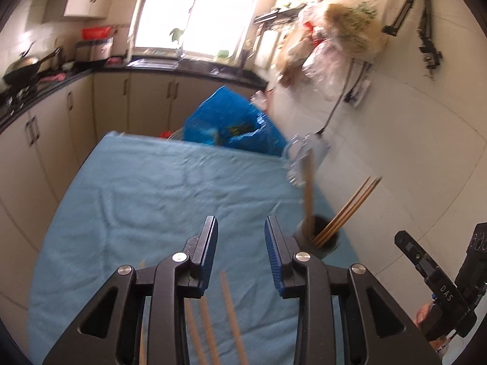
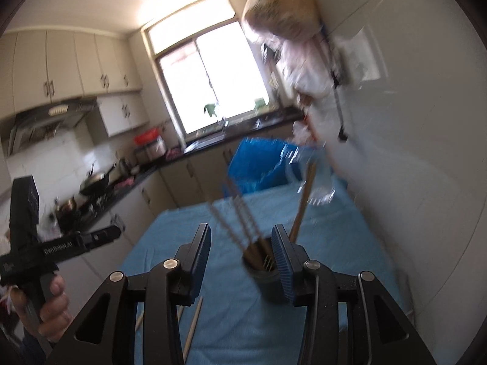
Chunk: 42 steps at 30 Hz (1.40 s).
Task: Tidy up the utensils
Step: 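Move both open tools back over the loose chopsticks on the towel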
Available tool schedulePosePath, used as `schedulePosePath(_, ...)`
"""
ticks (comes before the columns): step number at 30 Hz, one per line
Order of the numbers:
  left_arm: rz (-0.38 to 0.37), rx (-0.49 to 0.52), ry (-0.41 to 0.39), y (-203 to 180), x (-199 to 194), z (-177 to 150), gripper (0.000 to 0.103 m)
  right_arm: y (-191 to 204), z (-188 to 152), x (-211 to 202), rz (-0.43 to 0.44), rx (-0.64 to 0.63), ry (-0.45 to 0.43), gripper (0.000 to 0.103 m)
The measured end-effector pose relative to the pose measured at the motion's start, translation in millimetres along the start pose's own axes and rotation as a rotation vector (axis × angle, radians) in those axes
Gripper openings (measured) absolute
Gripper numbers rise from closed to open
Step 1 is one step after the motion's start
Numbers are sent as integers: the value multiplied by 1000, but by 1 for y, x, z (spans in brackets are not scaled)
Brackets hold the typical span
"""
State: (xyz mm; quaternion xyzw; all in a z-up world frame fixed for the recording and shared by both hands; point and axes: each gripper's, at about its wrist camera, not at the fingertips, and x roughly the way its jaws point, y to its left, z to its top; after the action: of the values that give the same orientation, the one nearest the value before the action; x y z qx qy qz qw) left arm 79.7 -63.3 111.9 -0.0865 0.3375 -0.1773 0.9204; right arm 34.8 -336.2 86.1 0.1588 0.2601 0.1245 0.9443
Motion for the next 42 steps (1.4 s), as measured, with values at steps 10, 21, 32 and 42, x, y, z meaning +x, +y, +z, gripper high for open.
schedulePosePath(10,109,-178,147,103,9,-59,30,37,-60,61,65,-30,261,45)
schedulePosePath(21,103,-275,215,142,21,-79,30,91,-79,161,121,-83,594,38)
schedulePosePath(32,97,-294,220,162,19,-84,30,106,-107,248,12,-72,794,26)
schedulePosePath(42,107,-263,256,155,30,-79,30,123,-117,258,17,-169,829,9)
